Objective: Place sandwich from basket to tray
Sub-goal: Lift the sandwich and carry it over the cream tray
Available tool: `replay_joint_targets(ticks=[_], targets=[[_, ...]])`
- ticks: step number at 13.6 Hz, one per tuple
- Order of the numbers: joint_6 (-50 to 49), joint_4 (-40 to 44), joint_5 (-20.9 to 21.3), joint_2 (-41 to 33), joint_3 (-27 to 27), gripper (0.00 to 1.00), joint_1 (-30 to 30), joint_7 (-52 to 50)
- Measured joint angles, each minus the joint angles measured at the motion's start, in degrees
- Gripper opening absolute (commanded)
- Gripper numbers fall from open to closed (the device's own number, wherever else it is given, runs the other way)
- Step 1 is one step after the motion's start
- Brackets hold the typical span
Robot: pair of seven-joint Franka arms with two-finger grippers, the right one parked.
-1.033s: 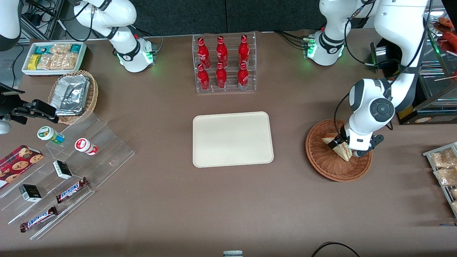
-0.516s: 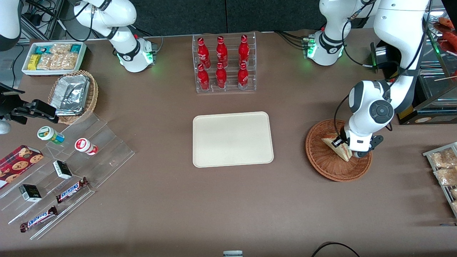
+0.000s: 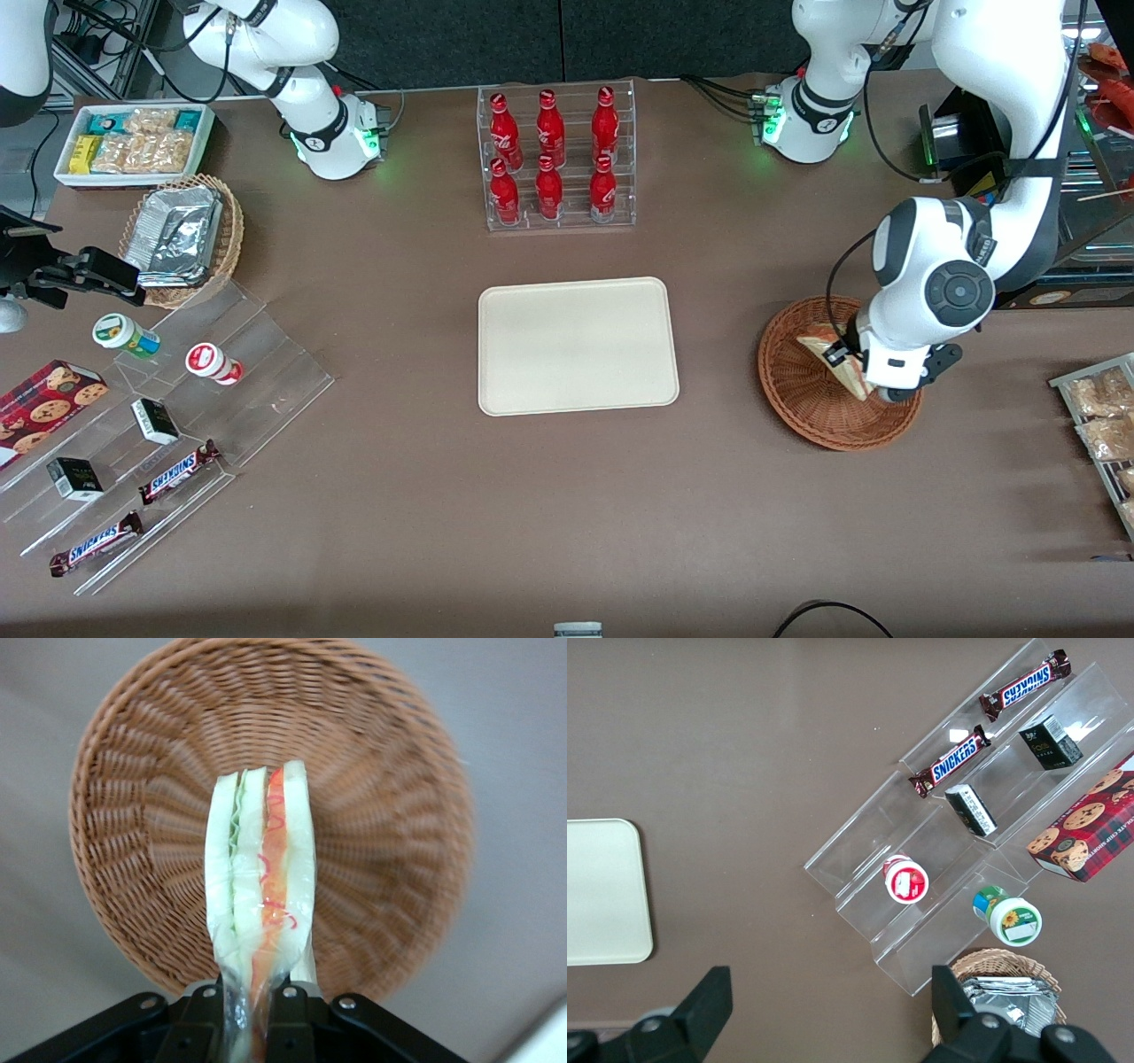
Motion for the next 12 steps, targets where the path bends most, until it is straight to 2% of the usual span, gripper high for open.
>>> replay_joint_targets(ticks=[5,7,12], targets=[[-1.3,4.6,-0.5,0.3,-0.5,0.0,-9.8,3.4],[-1.1,5.4,-3.6,1.6,-1.1,0.0,-14.1,5.3],[-0.7,16.6,-5.9,12.6,-2.4,0.0,-22.8,6.2]])
